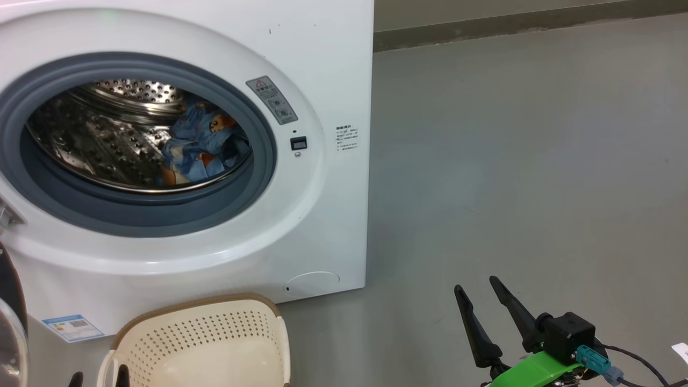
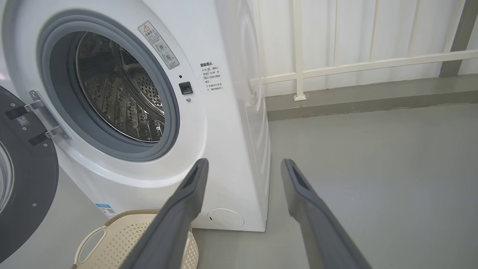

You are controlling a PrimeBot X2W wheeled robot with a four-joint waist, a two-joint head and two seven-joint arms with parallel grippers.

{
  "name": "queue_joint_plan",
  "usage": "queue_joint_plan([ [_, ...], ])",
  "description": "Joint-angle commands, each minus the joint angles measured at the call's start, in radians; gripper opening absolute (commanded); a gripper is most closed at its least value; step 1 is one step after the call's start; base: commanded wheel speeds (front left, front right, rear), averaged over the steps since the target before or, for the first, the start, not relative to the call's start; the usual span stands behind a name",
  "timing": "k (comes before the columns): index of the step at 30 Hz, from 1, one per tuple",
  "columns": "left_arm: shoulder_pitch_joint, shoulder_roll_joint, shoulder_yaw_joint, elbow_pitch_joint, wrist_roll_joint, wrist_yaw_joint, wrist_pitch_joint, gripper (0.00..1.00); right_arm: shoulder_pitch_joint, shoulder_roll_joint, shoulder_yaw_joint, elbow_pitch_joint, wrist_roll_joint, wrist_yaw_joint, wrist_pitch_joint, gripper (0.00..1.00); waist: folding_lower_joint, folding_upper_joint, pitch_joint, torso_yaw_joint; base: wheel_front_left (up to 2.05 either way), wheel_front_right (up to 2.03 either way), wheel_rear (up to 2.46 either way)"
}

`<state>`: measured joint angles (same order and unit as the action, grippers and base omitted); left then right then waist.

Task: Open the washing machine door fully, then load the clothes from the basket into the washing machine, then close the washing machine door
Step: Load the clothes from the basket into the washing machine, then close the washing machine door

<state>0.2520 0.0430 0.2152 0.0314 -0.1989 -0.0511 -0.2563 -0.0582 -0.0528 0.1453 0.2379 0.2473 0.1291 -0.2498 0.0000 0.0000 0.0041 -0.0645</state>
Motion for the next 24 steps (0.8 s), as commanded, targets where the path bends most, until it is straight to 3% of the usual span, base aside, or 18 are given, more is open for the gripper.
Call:
queue_joint_plan([
  [1,-0.01,0.007,0.032,-0.029,-0.004,0.004,-0.005,1.0,-0.008,0.003,0.02,-0.024,-0.005,0.002,-0.012,1.0,0.0,0.0,-0.001,-0.001,0.0,0.0,0.0],
  [24,-0.025,0.007,0.046,-0.025,-0.003,-0.005,-0.006,1.0,-0.008,0.003,0.022,-0.024,-0.024,0.002,-0.012,1.0,0.0,0.0,0.003,-0.001,0.0,0.0,0.0],
])
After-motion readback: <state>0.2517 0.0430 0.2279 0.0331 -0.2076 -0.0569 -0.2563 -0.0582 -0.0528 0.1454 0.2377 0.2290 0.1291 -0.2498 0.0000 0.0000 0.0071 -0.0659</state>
